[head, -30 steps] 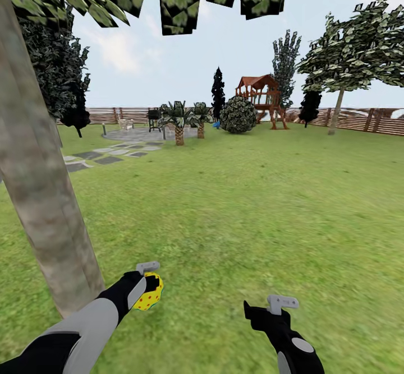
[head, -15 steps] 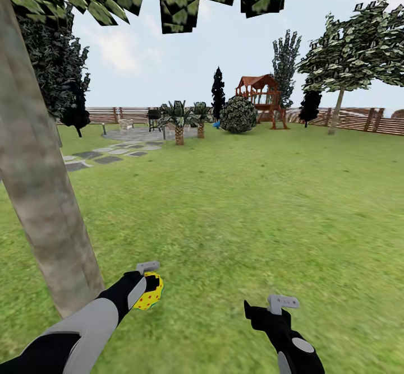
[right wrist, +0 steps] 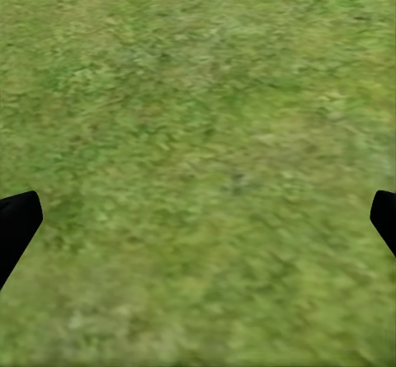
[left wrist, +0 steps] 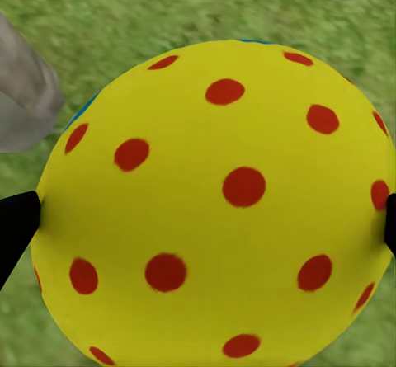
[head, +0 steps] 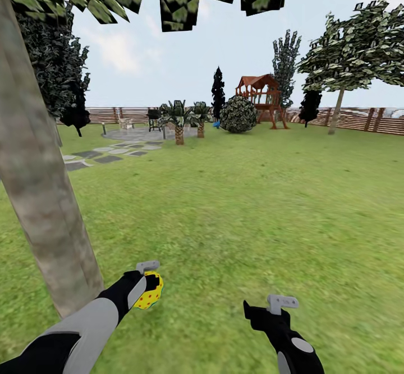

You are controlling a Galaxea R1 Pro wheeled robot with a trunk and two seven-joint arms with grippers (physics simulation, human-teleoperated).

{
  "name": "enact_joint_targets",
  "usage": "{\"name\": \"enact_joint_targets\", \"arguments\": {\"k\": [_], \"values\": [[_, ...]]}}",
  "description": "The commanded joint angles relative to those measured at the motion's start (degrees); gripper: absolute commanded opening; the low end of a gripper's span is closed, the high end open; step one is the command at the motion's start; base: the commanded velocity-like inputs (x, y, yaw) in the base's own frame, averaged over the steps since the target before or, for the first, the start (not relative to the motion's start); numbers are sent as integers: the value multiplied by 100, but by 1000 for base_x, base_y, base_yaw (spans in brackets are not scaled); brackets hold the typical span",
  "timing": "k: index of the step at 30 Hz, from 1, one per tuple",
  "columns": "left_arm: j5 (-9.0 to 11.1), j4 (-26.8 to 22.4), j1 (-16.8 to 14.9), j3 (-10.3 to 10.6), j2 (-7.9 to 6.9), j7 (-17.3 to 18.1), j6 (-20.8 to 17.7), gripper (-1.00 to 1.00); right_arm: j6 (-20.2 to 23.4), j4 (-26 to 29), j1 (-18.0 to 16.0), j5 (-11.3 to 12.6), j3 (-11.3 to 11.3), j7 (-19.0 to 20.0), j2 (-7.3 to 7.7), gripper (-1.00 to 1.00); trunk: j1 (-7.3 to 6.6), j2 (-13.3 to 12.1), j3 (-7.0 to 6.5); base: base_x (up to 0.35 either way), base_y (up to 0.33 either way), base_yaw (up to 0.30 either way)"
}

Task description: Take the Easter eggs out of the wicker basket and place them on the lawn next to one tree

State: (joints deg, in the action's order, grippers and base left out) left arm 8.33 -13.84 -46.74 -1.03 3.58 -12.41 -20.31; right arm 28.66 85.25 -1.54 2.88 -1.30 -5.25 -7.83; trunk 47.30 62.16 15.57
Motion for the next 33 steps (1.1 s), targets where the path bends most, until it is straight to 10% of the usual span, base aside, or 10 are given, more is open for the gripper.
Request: {"name": "enact_joint_targets", "arguments": {"k": [1,24,33], "values": [[55,-13,-2,-9,2,-21,-25,-100,27,8,-4,32,-13,-45,1,100,23,47,26,0,0,0],[55,-21,-2,-7,-1,157,-25,-100,334,571,41,60,-37,-29,-60,100,528,969,439,0,0,0],[55,-22,-2,-8,2,152,-25,-100,824,572,-10,696,4,-29,-25,100,726,1330,601,0,0,0]]}}
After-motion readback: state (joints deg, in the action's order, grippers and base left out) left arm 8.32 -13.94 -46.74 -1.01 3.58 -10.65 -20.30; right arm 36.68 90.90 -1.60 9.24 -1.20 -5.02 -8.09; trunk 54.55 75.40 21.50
